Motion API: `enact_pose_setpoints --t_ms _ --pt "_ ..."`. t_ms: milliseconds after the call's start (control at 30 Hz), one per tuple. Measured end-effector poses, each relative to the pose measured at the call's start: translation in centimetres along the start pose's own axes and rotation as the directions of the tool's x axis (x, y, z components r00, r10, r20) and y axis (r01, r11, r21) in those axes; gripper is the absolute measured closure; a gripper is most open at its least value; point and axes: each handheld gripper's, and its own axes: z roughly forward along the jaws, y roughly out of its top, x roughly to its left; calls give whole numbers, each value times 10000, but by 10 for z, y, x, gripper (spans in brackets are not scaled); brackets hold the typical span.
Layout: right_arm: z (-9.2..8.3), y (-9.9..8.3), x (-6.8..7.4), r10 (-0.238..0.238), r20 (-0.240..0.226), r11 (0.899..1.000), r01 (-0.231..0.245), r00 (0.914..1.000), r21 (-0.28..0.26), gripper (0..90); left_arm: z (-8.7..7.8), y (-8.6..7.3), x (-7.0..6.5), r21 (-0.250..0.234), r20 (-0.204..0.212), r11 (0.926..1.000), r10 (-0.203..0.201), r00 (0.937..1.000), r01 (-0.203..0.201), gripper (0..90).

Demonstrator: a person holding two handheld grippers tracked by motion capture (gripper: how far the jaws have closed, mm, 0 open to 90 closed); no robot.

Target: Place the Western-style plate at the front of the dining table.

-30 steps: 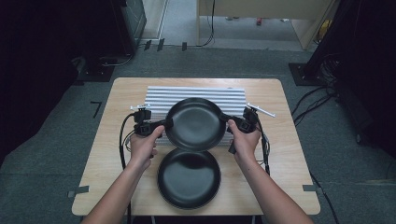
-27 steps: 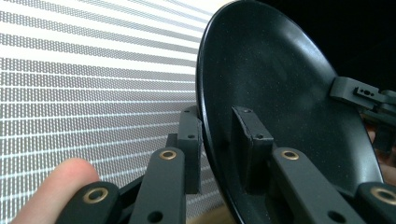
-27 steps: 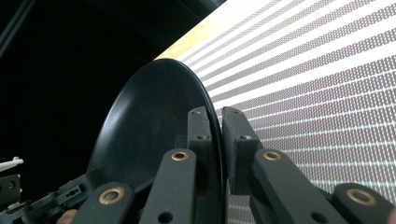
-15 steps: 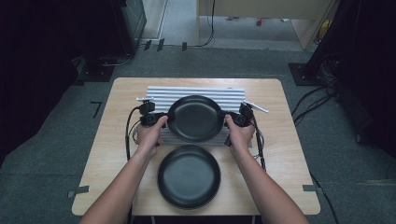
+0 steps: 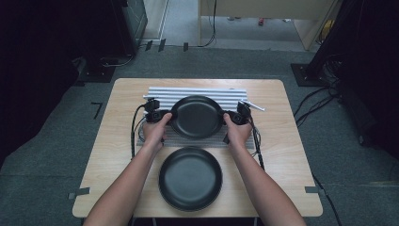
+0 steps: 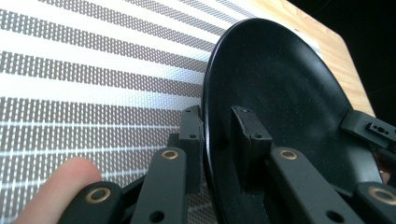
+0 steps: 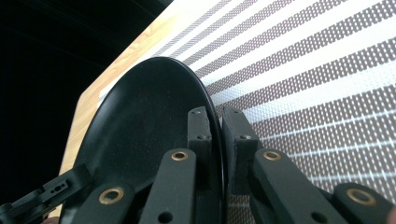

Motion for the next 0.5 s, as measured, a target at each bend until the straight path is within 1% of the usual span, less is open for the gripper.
enact_pose_setpoints --t_ms 133,200,300,367,500 --pt "6 0 0 -52 23 9996 53 10000 -268 820 5 3 4 30 -46 10000 -46 10000 46 753" --pt "10 -1 -2 -16 -27 9994 15 10000 -349 818 7 5 5 28 -133 10000 -24 9999 24 753" --pt "15 -1 -4 -126 176 9994 131 9998 -325 816 9 5 4 67 -201 10000 -25 9998 27 756" --pt "17 -1 -5 -116 268 9994 125 9996 -311 814 10 5 4 118 -207 9999 -23 9998 25 758" --pt "18 0 -5 -183 237 9993 191 9996 -334 813 11 6 7 149 -182 9998 -105 9998 107 759"
